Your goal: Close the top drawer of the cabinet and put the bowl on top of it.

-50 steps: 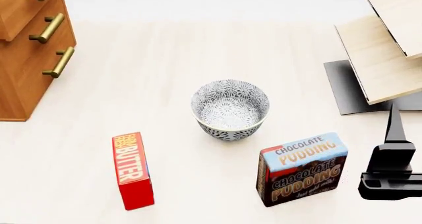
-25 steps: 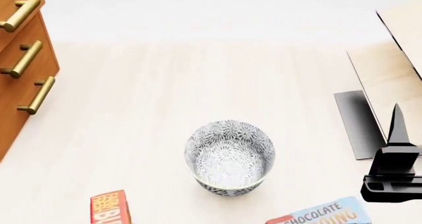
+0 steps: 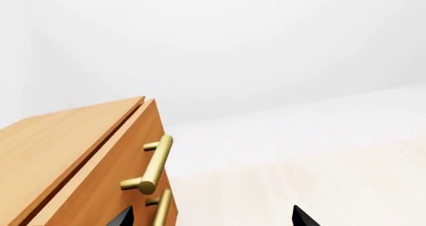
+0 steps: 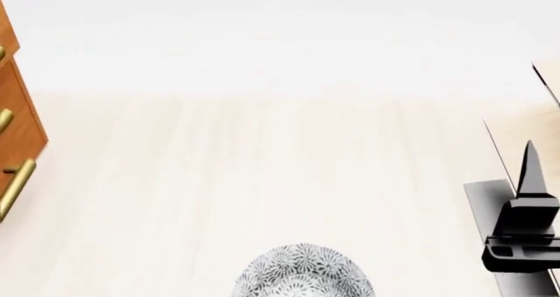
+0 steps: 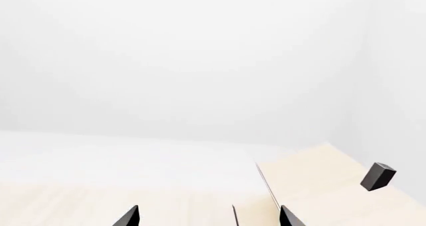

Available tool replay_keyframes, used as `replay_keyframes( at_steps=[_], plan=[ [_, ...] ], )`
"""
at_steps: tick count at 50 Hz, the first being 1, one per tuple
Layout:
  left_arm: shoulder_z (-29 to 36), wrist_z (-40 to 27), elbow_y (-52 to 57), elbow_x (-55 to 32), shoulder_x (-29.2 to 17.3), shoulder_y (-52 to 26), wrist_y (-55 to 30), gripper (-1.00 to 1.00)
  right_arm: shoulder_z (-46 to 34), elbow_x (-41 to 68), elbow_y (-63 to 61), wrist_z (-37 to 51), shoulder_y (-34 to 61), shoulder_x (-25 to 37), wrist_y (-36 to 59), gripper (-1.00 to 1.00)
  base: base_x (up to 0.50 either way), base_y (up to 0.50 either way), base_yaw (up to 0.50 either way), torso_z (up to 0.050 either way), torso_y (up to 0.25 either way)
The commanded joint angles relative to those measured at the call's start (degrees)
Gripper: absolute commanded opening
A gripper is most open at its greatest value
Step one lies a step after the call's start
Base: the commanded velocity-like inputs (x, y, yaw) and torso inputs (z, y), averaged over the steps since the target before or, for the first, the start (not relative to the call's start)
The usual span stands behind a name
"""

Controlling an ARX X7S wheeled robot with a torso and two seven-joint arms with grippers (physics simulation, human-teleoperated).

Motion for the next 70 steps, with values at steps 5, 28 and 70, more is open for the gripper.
replay_keyframes(
  at_steps=[5, 28, 70],
  plan=[
    [0.17, -0.14, 0.02, -0.35, -0.2, 0.23, 0.22, 1.0, 0.07, 0.03, 0.03, 0.08, -1.19, 0.07, -1.27, 1.0, 0.5, 0.0, 0.0, 0.0, 0.003],
    [-0.36, -0.88, 1.03, -1.65, -0.4, -0.56, -1.3, 1.0, 1.86, 1.54, 0.68, -0.27, -2.64, -0.29, -2.25, 1.0, 0.26, 0.0, 0.0, 0.0, 0.0],
    [4.82, -0.09, -21.91, 7.03, -0.87, -1.08, 12.97, 1.0, 0.41, 1.68, 0.78, 0.13, -2.85, 0.77, -3.99, 1.0, 0.0, 0.0, 0.0, 0.0, 0.0]
  ],
)
